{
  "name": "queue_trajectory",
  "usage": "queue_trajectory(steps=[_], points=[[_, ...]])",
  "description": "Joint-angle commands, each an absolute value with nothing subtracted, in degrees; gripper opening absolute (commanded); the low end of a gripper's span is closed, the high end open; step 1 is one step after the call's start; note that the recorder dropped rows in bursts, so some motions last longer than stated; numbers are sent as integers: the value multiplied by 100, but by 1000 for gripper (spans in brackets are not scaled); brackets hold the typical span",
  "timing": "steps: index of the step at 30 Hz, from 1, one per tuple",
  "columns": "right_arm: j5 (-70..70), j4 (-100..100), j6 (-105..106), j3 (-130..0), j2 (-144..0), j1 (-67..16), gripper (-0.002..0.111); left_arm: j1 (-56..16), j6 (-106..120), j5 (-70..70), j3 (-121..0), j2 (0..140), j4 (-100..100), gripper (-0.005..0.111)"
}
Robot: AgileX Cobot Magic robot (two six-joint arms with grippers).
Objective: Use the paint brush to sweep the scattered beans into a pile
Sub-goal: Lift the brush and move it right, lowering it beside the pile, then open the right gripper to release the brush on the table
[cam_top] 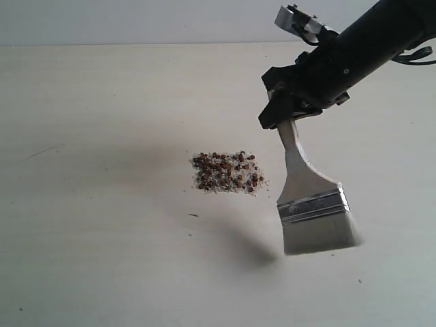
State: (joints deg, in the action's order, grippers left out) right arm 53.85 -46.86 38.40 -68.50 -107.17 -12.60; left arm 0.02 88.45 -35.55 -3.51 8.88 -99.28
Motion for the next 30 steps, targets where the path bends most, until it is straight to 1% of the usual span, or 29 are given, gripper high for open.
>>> queue_trajectory(steps=[1, 5, 11, 19, 23, 25, 30], points=[[4897, -4364, 3331, -6831, -10896, -1224, 0, 19, 8807, -3564, -320, 837, -9995, 0], [4566, -3905, 2953, -6831, -11087, -1224, 0, 19, 8807, -3564, -320, 837, -9995, 0], [4243, -3849, 2830, -6831, -11110, -1224, 1, 19, 8807, -3564, -320, 837, -9995, 0], [3967, -3676, 2645, -6831, -11110, -1224, 23, 19, 8807, -3564, -320, 837, -9995, 0], [3817, -3176, 2220, -6831, -11110, -1224, 34, 19, 8807, -3564, -320, 837, -9995, 0], [3758, -2891, 1987, -6831, -11110, -1224, 37, 19, 8807, -3564, -320, 837, -9995, 0], [3567, -2158, 1275, -6831, -11110, -1224, 37, 19, 8807, -3564, -320, 837, -9995, 0]])
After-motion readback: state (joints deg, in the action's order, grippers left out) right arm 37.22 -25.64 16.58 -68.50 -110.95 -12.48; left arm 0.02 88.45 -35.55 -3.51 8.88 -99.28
